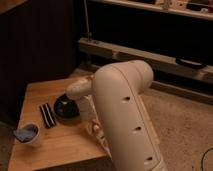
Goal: Stand the bottle upright
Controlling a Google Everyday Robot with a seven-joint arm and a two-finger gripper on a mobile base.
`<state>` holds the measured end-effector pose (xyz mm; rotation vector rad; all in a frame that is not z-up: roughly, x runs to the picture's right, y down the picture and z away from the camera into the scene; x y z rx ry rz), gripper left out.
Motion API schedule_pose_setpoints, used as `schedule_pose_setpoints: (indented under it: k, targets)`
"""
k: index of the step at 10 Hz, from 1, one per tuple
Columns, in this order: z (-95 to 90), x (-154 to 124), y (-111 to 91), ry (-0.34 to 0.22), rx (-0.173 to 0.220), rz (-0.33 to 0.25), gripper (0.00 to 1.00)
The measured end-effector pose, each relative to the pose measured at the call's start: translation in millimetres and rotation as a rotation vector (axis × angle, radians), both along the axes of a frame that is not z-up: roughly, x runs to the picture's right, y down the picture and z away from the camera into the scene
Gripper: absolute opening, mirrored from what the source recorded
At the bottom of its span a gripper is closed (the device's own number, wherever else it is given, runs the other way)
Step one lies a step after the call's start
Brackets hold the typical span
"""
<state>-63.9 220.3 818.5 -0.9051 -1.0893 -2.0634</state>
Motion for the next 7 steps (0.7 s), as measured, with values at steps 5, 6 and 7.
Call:
schedule_pose_setpoints:
  k: [5, 6, 7]
  targets:
    - [-1.7, 2.6, -3.3, 0.007, -0.006, -0.012, 0.57]
    - [-2.2, 2.7, -3.0, 0.007, -0.01, -0.016, 0.57]
    - [-2.7, 3.1, -2.3, 0.009, -0.015, -0.02, 0.52]
